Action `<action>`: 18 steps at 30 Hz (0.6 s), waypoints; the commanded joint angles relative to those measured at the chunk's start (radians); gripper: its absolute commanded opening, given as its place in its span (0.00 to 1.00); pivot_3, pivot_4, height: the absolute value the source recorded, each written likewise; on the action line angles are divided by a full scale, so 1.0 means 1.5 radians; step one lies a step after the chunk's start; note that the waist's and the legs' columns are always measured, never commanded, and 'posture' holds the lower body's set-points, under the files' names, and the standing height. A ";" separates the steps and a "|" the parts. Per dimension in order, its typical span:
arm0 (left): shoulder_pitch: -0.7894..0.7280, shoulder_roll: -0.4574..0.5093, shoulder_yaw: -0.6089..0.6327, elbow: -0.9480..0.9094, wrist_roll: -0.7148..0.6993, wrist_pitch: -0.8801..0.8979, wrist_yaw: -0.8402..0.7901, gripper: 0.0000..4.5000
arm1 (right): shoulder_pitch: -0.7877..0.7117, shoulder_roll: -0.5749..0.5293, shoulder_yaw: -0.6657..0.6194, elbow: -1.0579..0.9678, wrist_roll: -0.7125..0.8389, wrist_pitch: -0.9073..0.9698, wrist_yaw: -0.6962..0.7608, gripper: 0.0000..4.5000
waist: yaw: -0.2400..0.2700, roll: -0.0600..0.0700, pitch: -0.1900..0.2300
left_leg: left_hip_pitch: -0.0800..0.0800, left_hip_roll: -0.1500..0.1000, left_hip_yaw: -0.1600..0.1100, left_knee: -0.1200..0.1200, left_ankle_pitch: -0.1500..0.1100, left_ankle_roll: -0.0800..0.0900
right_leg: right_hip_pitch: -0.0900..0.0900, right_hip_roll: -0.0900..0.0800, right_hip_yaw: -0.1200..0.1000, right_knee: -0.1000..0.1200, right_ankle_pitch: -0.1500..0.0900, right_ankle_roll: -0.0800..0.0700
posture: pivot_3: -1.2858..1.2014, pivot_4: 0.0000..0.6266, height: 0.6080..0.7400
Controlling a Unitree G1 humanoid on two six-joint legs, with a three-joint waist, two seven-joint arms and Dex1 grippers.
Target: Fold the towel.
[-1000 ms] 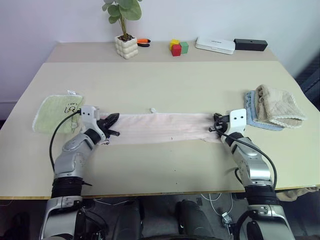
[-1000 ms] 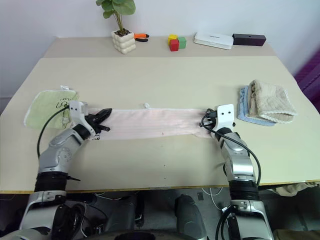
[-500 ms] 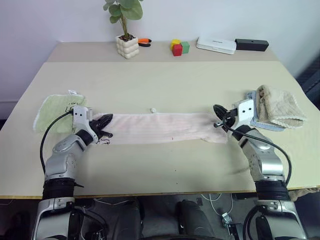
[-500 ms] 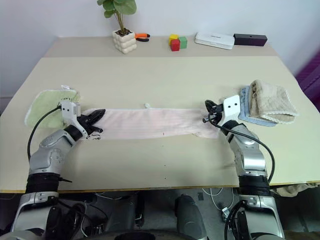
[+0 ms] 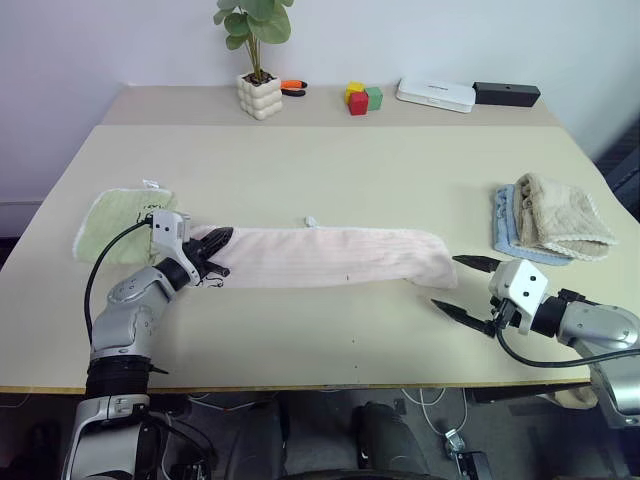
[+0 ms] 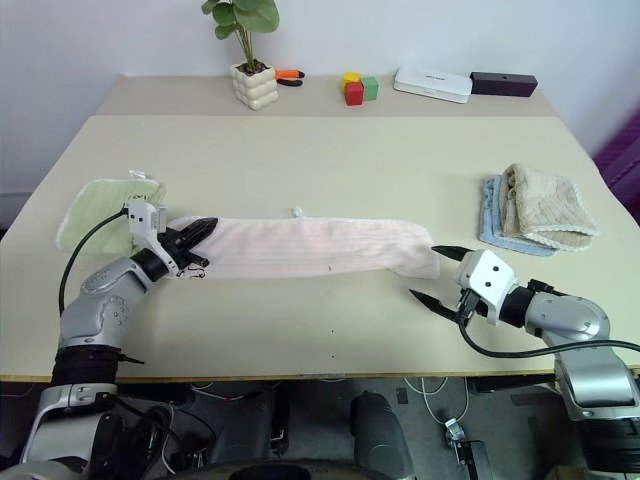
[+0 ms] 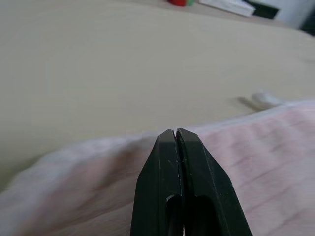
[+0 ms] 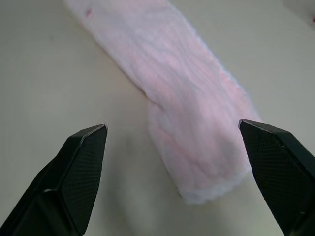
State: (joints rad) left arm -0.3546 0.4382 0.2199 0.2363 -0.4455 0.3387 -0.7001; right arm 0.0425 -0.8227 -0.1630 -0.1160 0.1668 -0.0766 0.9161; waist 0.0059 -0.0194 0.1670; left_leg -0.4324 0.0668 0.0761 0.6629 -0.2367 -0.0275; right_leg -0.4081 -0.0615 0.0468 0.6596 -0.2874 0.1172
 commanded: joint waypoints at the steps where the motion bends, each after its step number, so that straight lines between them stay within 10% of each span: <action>1: -0.017 0.015 0.006 -0.020 -0.004 -0.004 -0.008 0.00 | -0.019 -0.005 0.007 0.029 -0.062 -0.064 -0.034 0.99 | 0.000 0.000 0.000 | 0.000 0.000 0.000 0.000 0.000 0.000 | 0.000 0.000 0.000 0.000 0.000 0.000 | 0.52 0.24 0.96; 7: -0.022 0.013 0.003 -0.015 -0.004 -0.004 -0.015 0.00 | -0.039 -0.009 0.039 0.111 -0.170 -0.158 -0.106 0.99 | 0.003 0.000 0.000 | 0.000 0.000 0.000 0.000 0.000 0.000 | 0.001 0.000 0.000 -0.001 0.000 0.000 | 0.52 0.24 0.96; 12: -0.020 0.010 0.000 -0.034 -0.009 0.005 -0.013 0.00 | -0.066 -0.005 0.066 0.137 -0.205 -0.161 -0.132 0.50 | 0.002 0.000 0.000 | 0.002 0.000 0.000 0.000 0.000 0.000 | 0.002 0.000 0.000 -0.001 0.000 0.000 | 0.52 0.24 0.96; 18: -0.016 0.012 0.003 -0.019 -0.006 -0.007 -0.023 0.00 | -0.080 0.001 0.089 0.141 -0.206 -0.159 -0.128 0.50 | 0.002 0.000 0.000 | 0.002 0.000 0.000 -0.001 0.000 0.000 | 0.003 0.000 0.000 -0.001 0.000 0.000 | 0.52 0.24 0.96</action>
State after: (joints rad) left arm -0.3724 0.4485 0.2134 0.2239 -0.4469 0.3440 -0.7245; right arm -0.0662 -0.8252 -0.0386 0.0958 -0.1443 -0.3089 0.7232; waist 0.0085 -0.0197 0.1670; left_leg -0.4287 0.0665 0.0763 0.6617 -0.2367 -0.0274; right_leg -0.4038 -0.0618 0.0471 0.6577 -0.2875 0.1171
